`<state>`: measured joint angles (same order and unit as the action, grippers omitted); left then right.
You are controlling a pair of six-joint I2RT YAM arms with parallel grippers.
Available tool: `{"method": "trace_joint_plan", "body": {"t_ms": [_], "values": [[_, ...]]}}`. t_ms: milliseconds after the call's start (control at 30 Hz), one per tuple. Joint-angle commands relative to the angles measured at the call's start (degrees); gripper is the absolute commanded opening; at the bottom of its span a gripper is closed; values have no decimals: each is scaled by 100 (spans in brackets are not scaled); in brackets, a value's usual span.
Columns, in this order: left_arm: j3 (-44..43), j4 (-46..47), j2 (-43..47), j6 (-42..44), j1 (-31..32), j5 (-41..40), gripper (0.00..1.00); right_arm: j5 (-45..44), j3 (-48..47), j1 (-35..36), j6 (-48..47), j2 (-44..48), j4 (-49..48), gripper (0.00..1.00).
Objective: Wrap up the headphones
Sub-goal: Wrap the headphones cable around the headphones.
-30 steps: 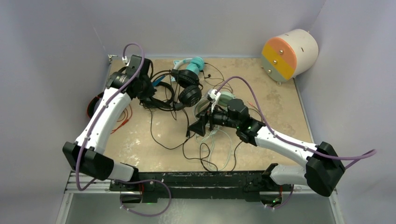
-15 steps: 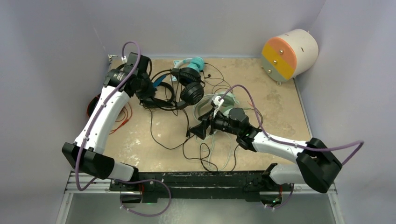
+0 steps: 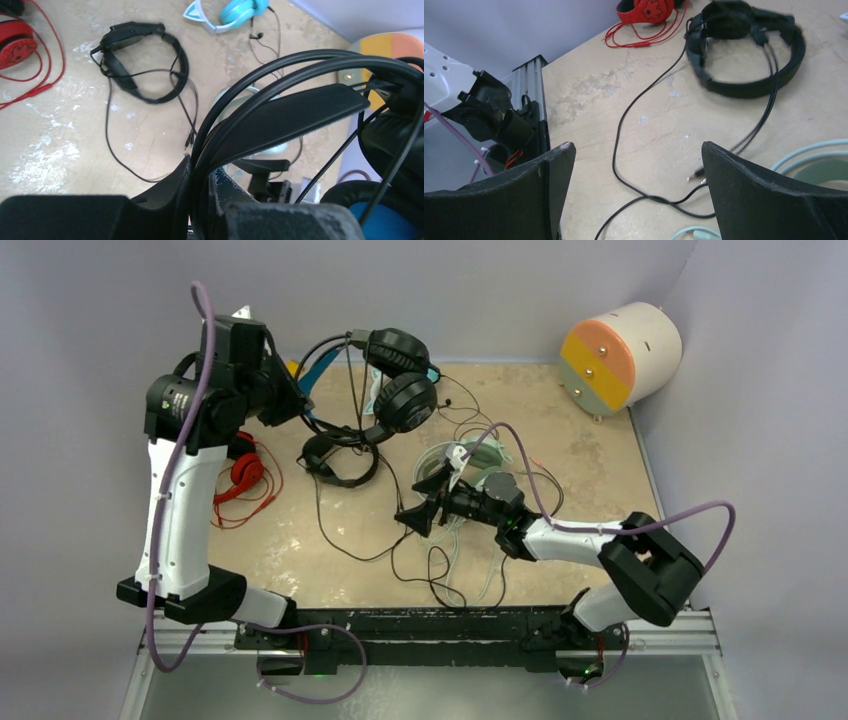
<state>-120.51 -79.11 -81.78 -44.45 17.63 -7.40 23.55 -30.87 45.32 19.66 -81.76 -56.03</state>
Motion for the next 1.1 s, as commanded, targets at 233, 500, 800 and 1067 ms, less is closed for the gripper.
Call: {"method": "trace_joint_plan", "body": {"t_ms": [233, 500, 800, 1067], "values": [[-1503, -413, -297, -371, -40, 1405, 0, -62, -875, 105, -1023, -595, -1127, 96], [-1825, -418, -282, -485, -40, 1819, 0, -125, -1560, 326, -1698, -1330, -1447, 95], [-1950, -411, -317, -564, -40, 2119, 0, -106, -2500, 453, -2083, -2173, -1566, 92], [-2081, -418, -339, -629, -40, 2182, 0, -466, -3309, 539, -2356, -2889, -1365, 65]]}}
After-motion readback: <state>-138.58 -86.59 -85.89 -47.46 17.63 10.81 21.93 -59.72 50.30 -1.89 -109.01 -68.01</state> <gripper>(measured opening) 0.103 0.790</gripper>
